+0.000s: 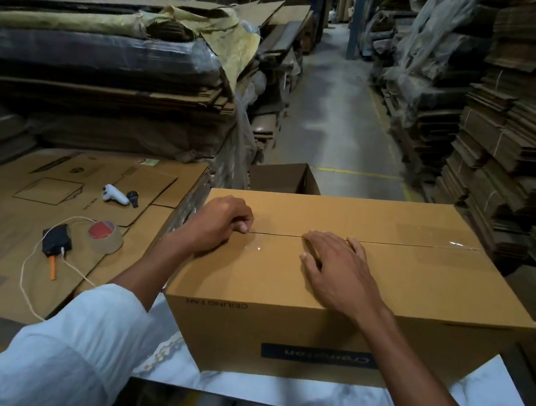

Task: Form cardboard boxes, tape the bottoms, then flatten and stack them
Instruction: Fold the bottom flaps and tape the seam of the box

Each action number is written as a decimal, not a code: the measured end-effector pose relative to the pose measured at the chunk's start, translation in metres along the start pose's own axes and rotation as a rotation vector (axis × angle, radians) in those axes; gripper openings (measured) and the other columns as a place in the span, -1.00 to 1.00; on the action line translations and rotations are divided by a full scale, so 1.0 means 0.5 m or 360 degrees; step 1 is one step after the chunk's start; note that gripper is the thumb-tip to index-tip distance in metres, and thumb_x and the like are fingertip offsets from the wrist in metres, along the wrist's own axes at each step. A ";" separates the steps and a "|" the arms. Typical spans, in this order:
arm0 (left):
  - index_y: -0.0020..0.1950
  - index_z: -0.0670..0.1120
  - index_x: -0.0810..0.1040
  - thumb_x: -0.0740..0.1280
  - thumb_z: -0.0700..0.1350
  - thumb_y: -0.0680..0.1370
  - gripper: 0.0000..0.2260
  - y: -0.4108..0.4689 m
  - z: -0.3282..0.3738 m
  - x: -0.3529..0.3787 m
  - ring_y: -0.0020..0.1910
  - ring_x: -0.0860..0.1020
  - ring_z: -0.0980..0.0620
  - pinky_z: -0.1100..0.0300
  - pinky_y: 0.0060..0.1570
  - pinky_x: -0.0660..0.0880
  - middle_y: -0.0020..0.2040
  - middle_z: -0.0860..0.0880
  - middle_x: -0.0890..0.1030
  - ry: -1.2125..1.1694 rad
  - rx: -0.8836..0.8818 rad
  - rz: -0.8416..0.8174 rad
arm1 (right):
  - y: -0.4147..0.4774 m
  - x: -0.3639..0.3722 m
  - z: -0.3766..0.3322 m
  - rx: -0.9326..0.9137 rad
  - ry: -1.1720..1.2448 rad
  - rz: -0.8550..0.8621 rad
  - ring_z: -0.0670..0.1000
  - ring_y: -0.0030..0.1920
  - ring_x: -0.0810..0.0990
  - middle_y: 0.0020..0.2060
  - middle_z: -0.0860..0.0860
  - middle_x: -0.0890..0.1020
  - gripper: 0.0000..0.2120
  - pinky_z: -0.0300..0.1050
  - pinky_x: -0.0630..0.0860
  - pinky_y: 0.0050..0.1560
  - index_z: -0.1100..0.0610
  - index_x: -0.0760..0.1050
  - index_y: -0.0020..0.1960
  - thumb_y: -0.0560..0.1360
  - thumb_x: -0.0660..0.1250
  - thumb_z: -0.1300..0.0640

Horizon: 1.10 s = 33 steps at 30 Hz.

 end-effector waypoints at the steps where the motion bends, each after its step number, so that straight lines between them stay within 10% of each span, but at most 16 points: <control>1: -0.15 -0.03 0.61 0.36 -0.29 0.54 -0.82 -0.004 -0.007 0.001 -0.11 0.50 0.15 0.23 -0.09 0.38 -0.15 0.08 0.61 -0.0128 -0.0092 0.0023 | 0.000 -0.001 0.000 -0.0005 0.0004 -0.0002 -0.12 0.54 0.24 0.51 -0.12 0.39 -0.56 0.13 -0.08 0.60 -0.08 0.30 0.53 0.68 0.08 -0.13; 9: -0.19 0.00 0.60 0.35 -0.34 0.52 -0.76 -0.018 -0.031 -0.009 -0.06 0.54 0.17 0.15 0.04 0.41 -0.07 -0.01 0.61 -0.0559 -0.0375 0.0014 | 0.001 -0.005 0.002 -0.0022 0.0042 -0.0011 -0.11 0.54 0.25 0.50 -0.10 0.41 -0.58 0.13 -0.11 0.60 -0.07 0.32 0.51 0.68 0.10 -0.11; 13: -0.07 0.23 0.52 0.37 0.06 0.58 -0.93 -0.035 -0.029 0.003 0.21 0.35 0.04 -0.03 0.25 0.33 0.14 0.10 0.36 -0.0215 -0.0473 0.0004 | 0.003 -0.004 0.001 -0.0020 0.0031 -0.0021 -0.11 0.54 0.24 0.51 -0.10 0.39 -0.57 0.12 -0.12 0.59 -0.07 0.31 0.52 0.68 0.09 -0.12; 17: -0.01 0.19 0.45 0.29 0.38 0.50 -0.70 -0.062 0.017 0.022 0.11 0.39 0.03 -0.01 0.14 0.34 0.06 0.07 0.43 -0.0044 -0.0678 0.0108 | 0.004 -0.002 -0.008 -0.0031 -0.0045 -0.0030 -0.06 0.55 0.24 0.52 -0.06 0.38 -0.56 0.16 -0.09 0.59 -0.04 0.29 0.53 0.68 0.07 -0.10; 23: 0.00 0.08 0.58 0.46 -0.08 0.52 -0.89 -0.068 0.069 0.019 -0.17 0.62 0.01 0.04 -0.13 0.61 -0.22 0.02 0.64 -0.0393 -0.0974 0.0548 | 0.036 0.014 -0.085 -0.0060 -0.0154 -0.0078 0.07 0.42 0.36 0.39 0.06 0.45 -0.57 0.23 0.14 0.52 0.04 0.35 0.47 0.65 0.10 -0.06; 26: 0.37 0.20 0.48 0.49 -0.15 0.50 -0.50 -0.066 0.072 0.008 -0.22 0.63 0.13 0.28 -0.17 0.53 -0.23 0.02 0.67 -0.0461 -0.1012 0.0553 | 0.045 0.039 -0.113 -0.0217 -0.0042 -0.0121 0.04 0.49 0.28 0.48 -0.01 0.37 -0.56 0.25 0.06 0.54 -0.03 0.29 0.51 0.67 0.03 -0.09; 33: 0.19 0.03 0.43 0.63 -0.23 0.32 -0.43 -0.059 0.000 -0.041 -0.10 0.68 -0.08 -0.09 0.00 0.63 -0.03 -0.11 0.69 -0.0974 -0.1508 0.0400 | 0.048 0.054 -0.099 -0.0318 -0.0159 -0.0284 0.10 0.61 0.04 0.62 -0.19 0.11 -0.48 0.29 -0.11 0.54 -0.27 0.03 0.60 0.66 -0.20 -0.28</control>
Point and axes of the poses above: each hand's wrist, its own y-axis towards the middle knuckle, its own x-axis out of the palm, z = x × y, the point moved 3 cm from there along y, towards the middle knuckle
